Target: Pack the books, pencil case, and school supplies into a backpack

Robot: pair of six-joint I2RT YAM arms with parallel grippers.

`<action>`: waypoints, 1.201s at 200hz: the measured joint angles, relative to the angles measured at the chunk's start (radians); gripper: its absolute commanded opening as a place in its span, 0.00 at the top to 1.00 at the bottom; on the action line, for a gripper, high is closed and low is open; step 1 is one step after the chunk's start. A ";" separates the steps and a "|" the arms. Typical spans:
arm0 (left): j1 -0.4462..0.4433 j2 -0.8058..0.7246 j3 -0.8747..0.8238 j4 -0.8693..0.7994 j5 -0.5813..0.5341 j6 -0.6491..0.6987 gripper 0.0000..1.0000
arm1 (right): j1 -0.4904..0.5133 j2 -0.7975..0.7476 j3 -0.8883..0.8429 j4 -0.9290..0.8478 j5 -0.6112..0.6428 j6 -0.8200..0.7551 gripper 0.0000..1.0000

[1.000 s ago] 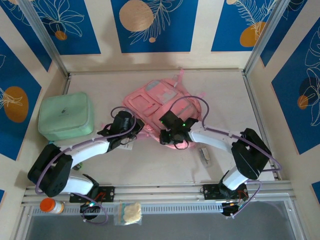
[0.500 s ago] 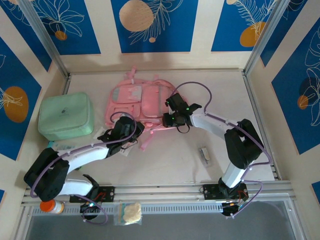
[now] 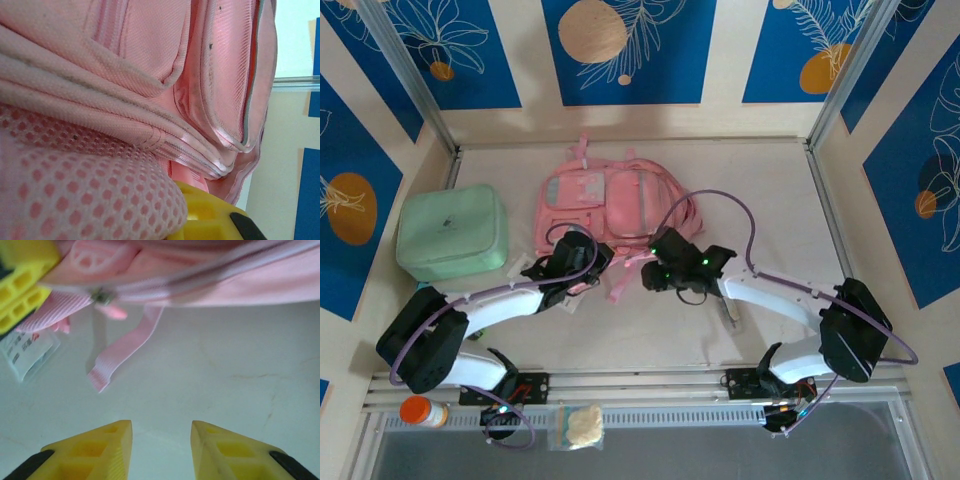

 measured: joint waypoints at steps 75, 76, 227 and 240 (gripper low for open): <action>-0.028 -0.005 0.017 -0.013 0.000 0.000 1.00 | 0.094 0.185 0.093 0.119 0.139 0.161 0.57; -0.028 -0.005 0.017 -0.013 0.000 0.000 1.00 | 0.094 0.191 0.096 0.122 0.142 0.162 0.57; -0.031 -0.031 0.050 -0.037 -0.007 0.012 1.00 | 0.001 0.215 0.103 0.210 0.147 -0.093 0.71; -0.031 -0.031 0.050 -0.037 -0.007 0.012 1.00 | -0.010 0.215 0.103 0.217 0.127 -0.124 0.70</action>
